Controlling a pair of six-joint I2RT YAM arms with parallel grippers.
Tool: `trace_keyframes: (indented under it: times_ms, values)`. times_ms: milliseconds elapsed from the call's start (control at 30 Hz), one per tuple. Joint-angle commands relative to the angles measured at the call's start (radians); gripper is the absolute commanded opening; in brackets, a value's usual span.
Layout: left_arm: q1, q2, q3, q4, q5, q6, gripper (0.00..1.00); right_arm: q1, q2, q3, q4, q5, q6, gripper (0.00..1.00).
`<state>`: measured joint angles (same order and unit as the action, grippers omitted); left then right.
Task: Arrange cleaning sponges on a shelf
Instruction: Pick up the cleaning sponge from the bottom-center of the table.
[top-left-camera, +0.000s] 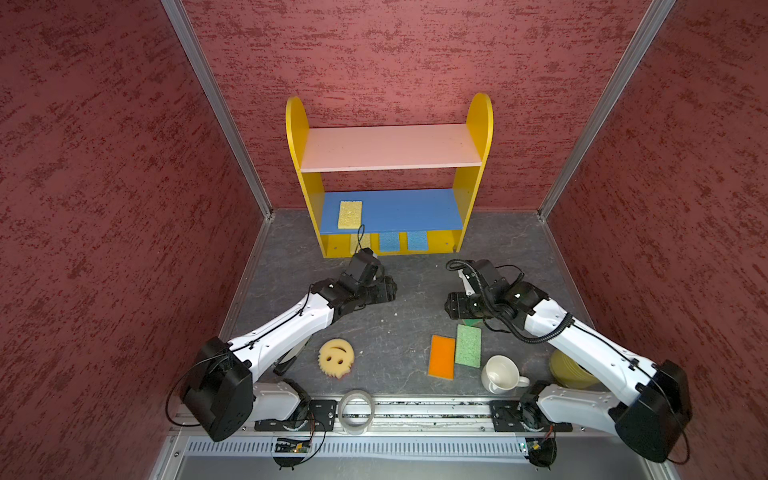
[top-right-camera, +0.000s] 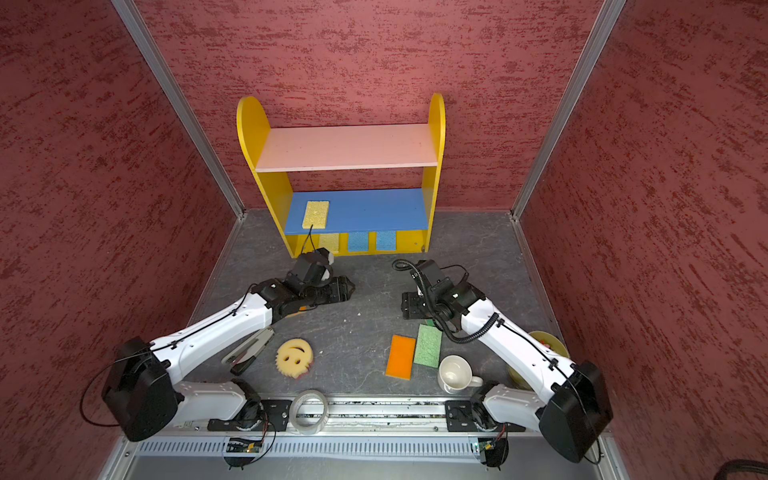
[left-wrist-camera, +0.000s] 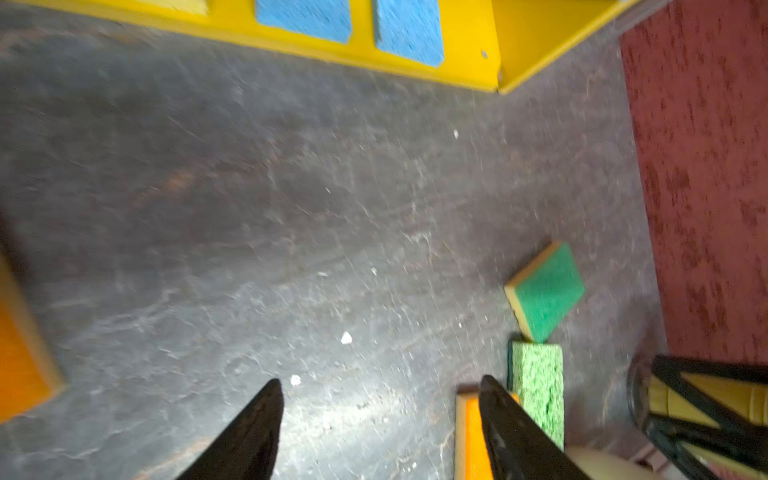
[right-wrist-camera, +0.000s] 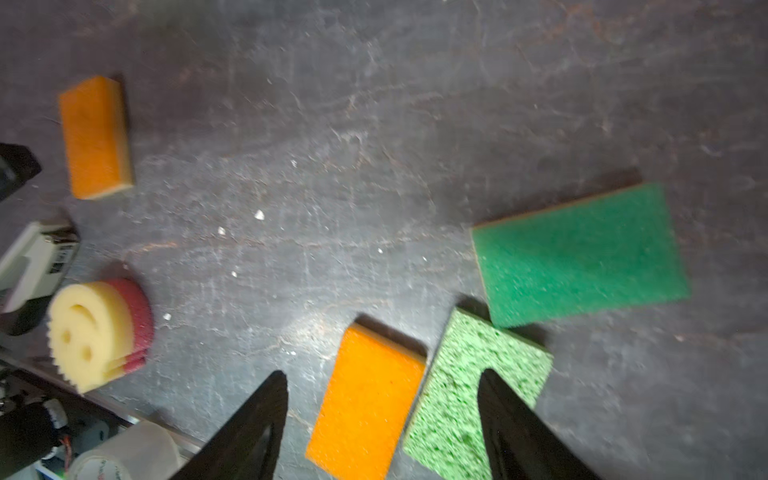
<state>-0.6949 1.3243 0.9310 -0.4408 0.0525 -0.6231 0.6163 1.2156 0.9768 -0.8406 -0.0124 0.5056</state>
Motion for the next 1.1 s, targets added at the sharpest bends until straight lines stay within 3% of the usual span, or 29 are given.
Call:
trace_keyframes:
  times_ms: [0, 67, 167, 233, 333, 433, 600, 900, 1067]
  values:
    - [-0.101, 0.050, -0.018, 0.066, 0.078, -0.057, 0.76, -0.025, -0.007, 0.004, -0.140, 0.038, 0.041, 0.76]
    - [-0.154, 0.101, -0.021, 0.100, 0.122, -0.082, 0.74, -0.043, -0.022, -0.022, -0.124, -0.015, 0.050, 0.70]
    - [-0.221, 0.160, -0.020, 0.146, 0.178, -0.080, 0.71, -0.061, -0.030, -0.062, -0.113, -0.038, 0.062, 0.53]
    - [-0.258, 0.198, -0.010, 0.158, 0.197, -0.053, 0.71, -0.070, -0.033, -0.080, -0.100, -0.045, 0.064, 0.49]
    - [-0.303, 0.260, 0.006, 0.152, 0.197, -0.029, 0.71, -0.085, -0.037, -0.088, -0.072, -0.065, 0.067, 0.48]
    - [-0.319, 0.322, 0.017, 0.148, 0.213, -0.038, 0.59, -0.091, -0.037, -0.080, -0.069, -0.070, 0.060, 0.48]
    - [-0.342, 0.396, 0.050, 0.132, 0.221, -0.040, 0.53, -0.099, -0.041, -0.071, -0.072, -0.059, 0.050, 0.48]
    - [-0.348, 0.482, 0.074, 0.115, 0.206, -0.038, 0.30, -0.118, -0.050, -0.070, -0.063, -0.056, 0.029, 0.49]
    - [-0.345, 0.525, 0.103, 0.118, 0.215, -0.044, 0.10, -0.125, -0.055, -0.077, -0.055, -0.054, 0.025, 0.50]
